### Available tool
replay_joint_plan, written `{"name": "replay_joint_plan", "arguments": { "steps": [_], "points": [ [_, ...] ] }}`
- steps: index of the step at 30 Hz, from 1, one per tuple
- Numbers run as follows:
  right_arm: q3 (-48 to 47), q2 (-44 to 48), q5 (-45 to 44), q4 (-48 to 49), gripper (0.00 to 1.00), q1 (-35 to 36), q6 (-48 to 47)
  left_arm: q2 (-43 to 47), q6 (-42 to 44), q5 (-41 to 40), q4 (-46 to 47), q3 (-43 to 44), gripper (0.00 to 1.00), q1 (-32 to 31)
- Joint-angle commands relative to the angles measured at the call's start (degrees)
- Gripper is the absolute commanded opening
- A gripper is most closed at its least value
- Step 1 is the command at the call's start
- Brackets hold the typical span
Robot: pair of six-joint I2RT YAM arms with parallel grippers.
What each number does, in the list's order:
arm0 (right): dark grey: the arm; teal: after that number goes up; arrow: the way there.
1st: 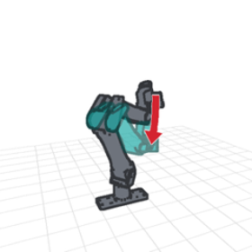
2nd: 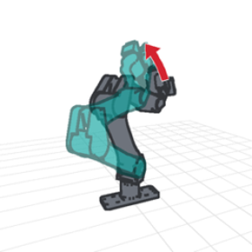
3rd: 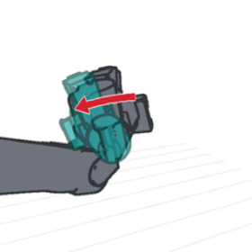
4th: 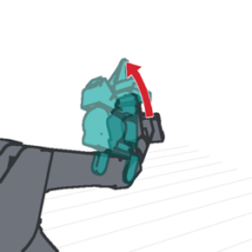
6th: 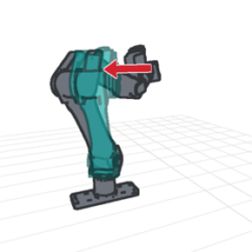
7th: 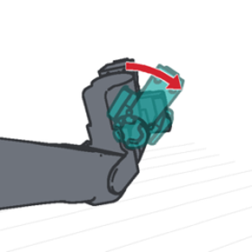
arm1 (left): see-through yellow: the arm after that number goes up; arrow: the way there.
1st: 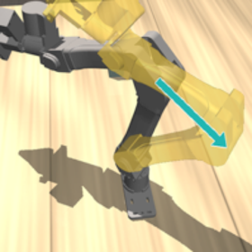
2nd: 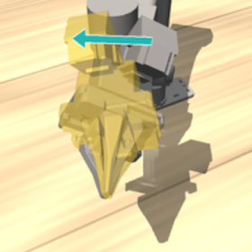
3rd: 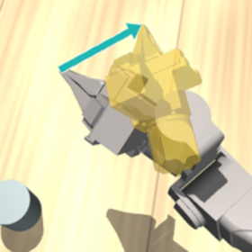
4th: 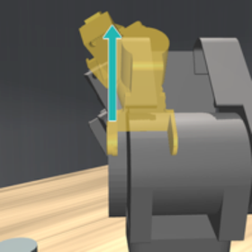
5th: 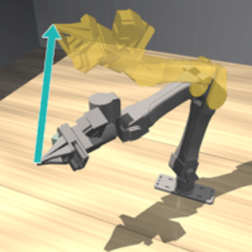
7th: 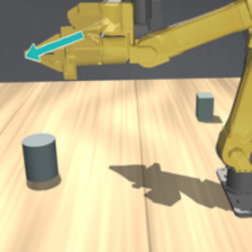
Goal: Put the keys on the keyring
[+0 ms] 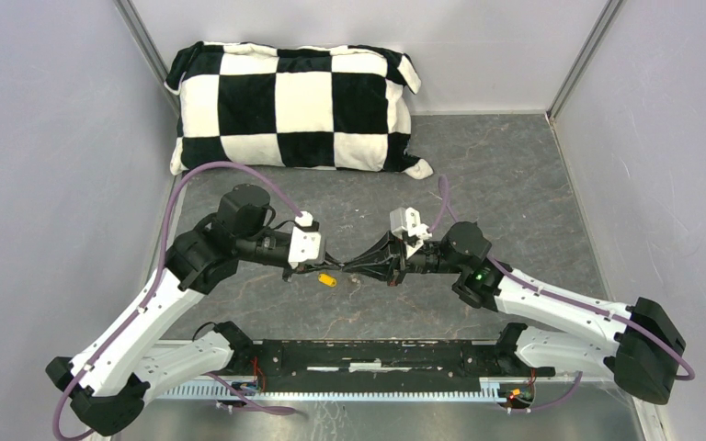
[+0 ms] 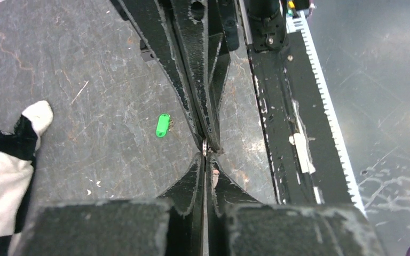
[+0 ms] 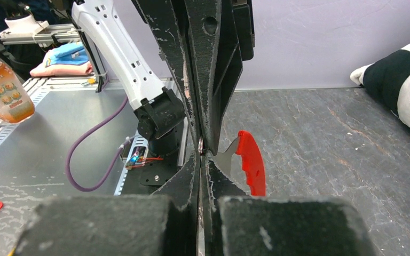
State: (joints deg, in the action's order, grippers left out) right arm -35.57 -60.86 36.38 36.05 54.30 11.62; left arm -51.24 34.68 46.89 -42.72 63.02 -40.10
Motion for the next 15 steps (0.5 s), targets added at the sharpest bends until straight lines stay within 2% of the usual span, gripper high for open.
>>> {"name": "replay_joint_plan", "arguments": {
  "steps": [1,11,15],
  "points": [
    [-4.77,0.39,-1.31,0.85,0.0,0.54,-2.05,0.28,13.61,2.06,-5.75,2.65,0.02,-0.25],
    [-8.0,6.36,-4.08,-15.81,0.25,0.52,-13.86,5.78,44.48,0.69,-5.88,-0.38,0.02,-0.42],
    [-8.46,9.34,-5.6,-21.82,0.36,0.56,-16.99,7.67,52.33,2.12,-5.93,-3.21,0.02,-0.42]
  ]
}}
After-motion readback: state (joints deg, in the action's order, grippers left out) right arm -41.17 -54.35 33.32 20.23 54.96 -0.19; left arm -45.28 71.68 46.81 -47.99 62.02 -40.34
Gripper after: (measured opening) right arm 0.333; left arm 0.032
